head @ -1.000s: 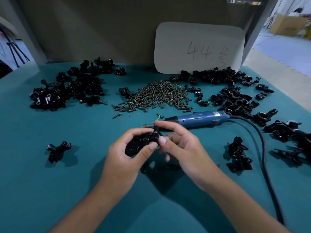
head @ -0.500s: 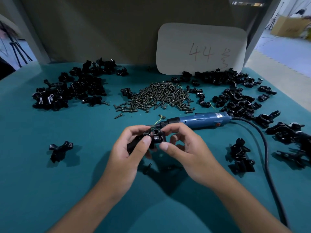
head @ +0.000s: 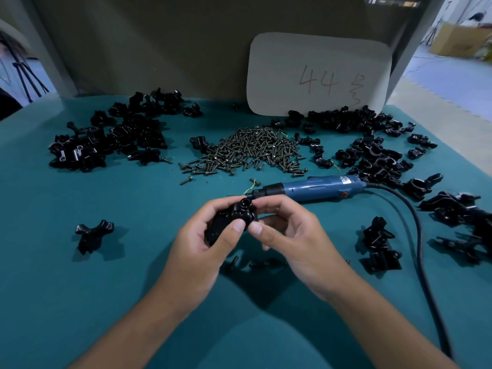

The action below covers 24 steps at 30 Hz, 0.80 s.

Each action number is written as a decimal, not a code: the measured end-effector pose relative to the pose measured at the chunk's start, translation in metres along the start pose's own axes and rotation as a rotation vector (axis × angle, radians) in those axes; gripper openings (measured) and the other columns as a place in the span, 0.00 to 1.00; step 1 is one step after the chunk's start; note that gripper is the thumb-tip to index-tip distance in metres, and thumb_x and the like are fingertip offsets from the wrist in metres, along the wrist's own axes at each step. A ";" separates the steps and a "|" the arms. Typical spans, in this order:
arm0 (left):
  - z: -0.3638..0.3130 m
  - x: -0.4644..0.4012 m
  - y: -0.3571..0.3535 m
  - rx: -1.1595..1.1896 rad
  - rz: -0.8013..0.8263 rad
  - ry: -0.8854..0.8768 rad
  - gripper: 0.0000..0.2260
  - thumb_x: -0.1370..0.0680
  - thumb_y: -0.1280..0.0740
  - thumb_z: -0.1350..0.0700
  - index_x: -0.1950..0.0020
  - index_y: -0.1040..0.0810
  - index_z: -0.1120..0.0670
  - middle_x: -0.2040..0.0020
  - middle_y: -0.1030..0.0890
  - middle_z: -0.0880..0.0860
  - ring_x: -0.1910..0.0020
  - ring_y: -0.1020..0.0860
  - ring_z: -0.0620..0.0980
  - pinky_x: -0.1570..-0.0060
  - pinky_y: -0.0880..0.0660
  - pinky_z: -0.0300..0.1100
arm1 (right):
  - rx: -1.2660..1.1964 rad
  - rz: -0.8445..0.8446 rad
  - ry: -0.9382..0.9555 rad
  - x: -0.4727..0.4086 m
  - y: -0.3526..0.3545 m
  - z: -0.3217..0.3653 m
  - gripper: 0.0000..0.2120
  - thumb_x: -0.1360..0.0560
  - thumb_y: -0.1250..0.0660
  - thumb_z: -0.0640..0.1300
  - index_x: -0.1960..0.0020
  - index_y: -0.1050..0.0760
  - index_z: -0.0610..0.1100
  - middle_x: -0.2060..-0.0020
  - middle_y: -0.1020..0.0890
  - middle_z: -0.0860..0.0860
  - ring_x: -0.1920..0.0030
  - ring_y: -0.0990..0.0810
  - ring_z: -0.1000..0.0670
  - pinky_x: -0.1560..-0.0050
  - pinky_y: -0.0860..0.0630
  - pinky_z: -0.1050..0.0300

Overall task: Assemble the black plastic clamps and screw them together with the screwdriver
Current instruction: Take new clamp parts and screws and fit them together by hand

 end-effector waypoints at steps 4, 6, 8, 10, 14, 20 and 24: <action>0.002 0.000 -0.002 -0.023 0.023 0.004 0.14 0.24 0.32 0.45 0.39 0.20 0.43 0.43 0.16 0.48 0.44 0.18 0.46 0.46 0.24 0.36 | -0.027 -0.006 -0.009 0.001 -0.001 0.001 0.12 0.29 0.24 0.52 0.46 0.19 0.56 0.50 0.16 0.49 0.55 0.20 0.55 0.58 0.23 0.61; 0.003 0.000 -0.001 -0.033 0.024 -0.002 0.13 0.23 0.32 0.45 0.39 0.21 0.44 0.42 0.16 0.49 0.42 0.18 0.49 0.43 0.23 0.39 | -0.031 0.001 -0.012 0.002 -0.003 0.003 0.12 0.29 0.24 0.50 0.47 0.19 0.55 0.51 0.16 0.52 0.55 0.19 0.55 0.58 0.23 0.62; 0.003 0.001 0.000 -0.040 0.026 -0.010 0.13 0.23 0.32 0.45 0.40 0.21 0.45 0.43 0.16 0.49 0.43 0.18 0.50 0.44 0.23 0.39 | -0.031 0.003 -0.014 0.002 -0.004 0.004 0.10 0.28 0.24 0.48 0.47 0.18 0.55 0.51 0.16 0.53 0.55 0.19 0.55 0.58 0.23 0.62; 0.003 0.001 0.000 -0.043 0.031 -0.015 0.13 0.23 0.33 0.45 0.40 0.21 0.45 0.43 0.16 0.49 0.44 0.18 0.49 0.45 0.23 0.38 | -0.029 0.003 -0.016 0.002 -0.004 0.004 0.10 0.27 0.24 0.45 0.48 0.18 0.55 0.52 0.16 0.53 0.55 0.19 0.55 0.58 0.23 0.63; 0.003 0.001 -0.001 -0.033 0.039 -0.027 0.12 0.22 0.32 0.46 0.40 0.22 0.45 0.43 0.16 0.49 0.44 0.18 0.48 0.46 0.24 0.36 | -0.028 0.005 -0.017 0.003 -0.005 0.005 0.10 0.27 0.25 0.45 0.49 0.18 0.56 0.53 0.16 0.54 0.56 0.19 0.56 0.57 0.23 0.62; 0.001 0.001 -0.003 -0.019 0.077 -0.034 0.10 0.21 0.32 0.46 0.40 0.23 0.45 0.41 0.16 0.51 0.41 0.17 0.52 0.43 0.21 0.41 | -0.008 0.013 -0.017 0.003 -0.004 0.006 0.10 0.29 0.23 0.46 0.51 0.18 0.58 0.57 0.17 0.58 0.56 0.20 0.57 0.56 0.23 0.64; 0.006 0.001 -0.001 -0.010 0.077 -0.005 0.15 0.21 0.31 0.42 0.38 0.23 0.47 0.39 0.17 0.55 0.40 0.18 0.58 0.39 0.23 0.60 | -0.021 0.012 -0.032 0.003 -0.003 0.004 0.12 0.31 0.22 0.48 0.50 0.19 0.55 0.57 0.18 0.58 0.57 0.21 0.57 0.54 0.23 0.64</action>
Point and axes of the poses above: each hand's wrist, its own x-axis away from the middle knuckle, its own y-axis out of the back of the hand, z = x × y, the point moved 8 cm from there along -x, towards the middle knuckle
